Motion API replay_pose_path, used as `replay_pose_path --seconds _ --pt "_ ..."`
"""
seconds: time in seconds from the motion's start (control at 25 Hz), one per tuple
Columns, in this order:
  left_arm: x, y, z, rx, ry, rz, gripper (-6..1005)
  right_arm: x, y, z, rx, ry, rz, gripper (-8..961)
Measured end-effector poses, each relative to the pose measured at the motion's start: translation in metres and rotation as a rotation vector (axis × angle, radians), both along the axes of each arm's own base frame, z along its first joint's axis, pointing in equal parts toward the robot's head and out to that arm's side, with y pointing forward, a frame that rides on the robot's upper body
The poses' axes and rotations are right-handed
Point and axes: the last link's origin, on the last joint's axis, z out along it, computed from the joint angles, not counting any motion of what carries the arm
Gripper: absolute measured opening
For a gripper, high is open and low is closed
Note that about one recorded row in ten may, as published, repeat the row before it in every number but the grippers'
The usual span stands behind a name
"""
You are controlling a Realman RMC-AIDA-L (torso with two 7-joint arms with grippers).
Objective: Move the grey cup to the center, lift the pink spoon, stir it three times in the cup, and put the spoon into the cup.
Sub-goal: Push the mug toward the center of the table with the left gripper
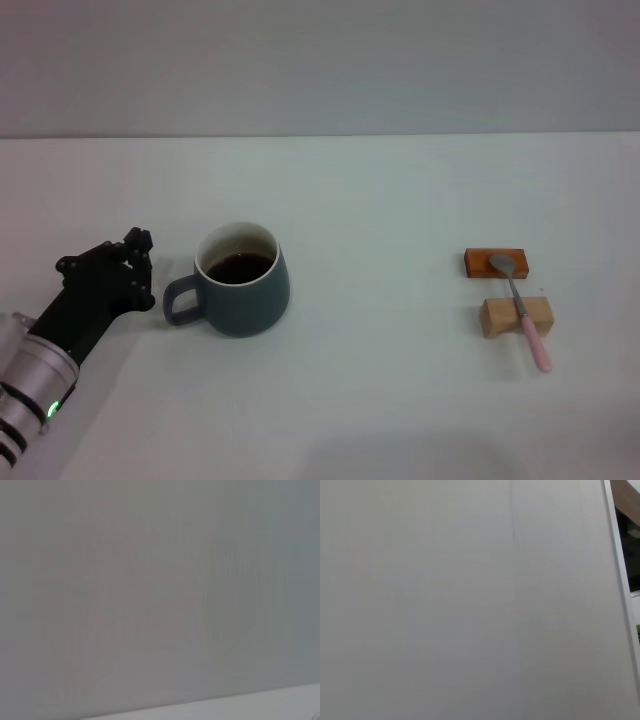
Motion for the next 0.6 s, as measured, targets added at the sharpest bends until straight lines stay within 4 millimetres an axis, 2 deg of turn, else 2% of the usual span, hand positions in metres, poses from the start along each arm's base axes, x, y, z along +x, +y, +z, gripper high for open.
replay_pose_path --seconds 0.6 --pt "0.016 0.000 -0.017 -0.075 -0.017 -0.047 51 -0.002 0.004 0.001 0.004 0.000 0.005 757"
